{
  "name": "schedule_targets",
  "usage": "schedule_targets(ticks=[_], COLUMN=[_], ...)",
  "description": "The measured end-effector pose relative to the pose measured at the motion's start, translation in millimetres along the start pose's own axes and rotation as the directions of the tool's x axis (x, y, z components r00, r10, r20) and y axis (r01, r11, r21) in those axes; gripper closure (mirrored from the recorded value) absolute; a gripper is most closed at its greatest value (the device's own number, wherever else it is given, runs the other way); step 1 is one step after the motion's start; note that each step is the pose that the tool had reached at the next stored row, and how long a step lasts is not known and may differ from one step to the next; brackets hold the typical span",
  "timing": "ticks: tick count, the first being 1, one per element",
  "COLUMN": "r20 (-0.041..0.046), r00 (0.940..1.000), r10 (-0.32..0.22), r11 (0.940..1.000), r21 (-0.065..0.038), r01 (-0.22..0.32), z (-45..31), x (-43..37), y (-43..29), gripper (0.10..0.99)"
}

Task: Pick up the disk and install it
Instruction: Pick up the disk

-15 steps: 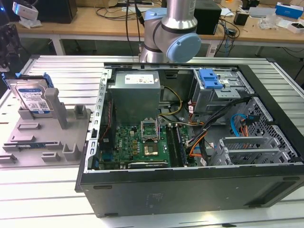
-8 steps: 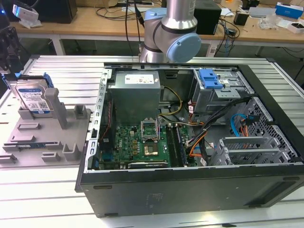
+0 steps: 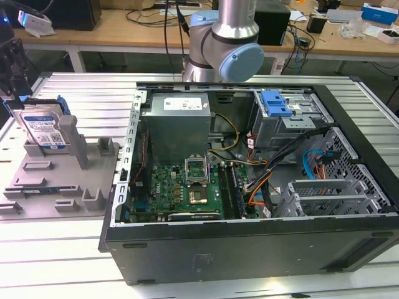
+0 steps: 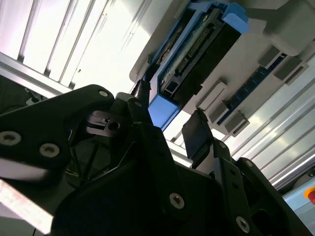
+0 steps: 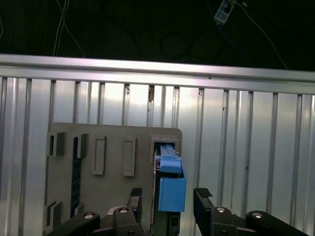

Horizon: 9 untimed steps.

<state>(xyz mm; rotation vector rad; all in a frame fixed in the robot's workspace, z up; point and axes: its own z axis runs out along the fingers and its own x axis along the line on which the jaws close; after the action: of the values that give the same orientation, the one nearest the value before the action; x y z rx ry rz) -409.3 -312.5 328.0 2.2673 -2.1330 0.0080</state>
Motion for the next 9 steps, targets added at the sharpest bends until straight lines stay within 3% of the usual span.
schedule_targets(ticks=[9], r20=[0.0000], r00=[1.0000], r10=[0.001], r11=[1.0000], r21=[0.000], r01=[-0.001], z=[5.9], x=[-0.3], y=[2.3], gripper=[0.545])
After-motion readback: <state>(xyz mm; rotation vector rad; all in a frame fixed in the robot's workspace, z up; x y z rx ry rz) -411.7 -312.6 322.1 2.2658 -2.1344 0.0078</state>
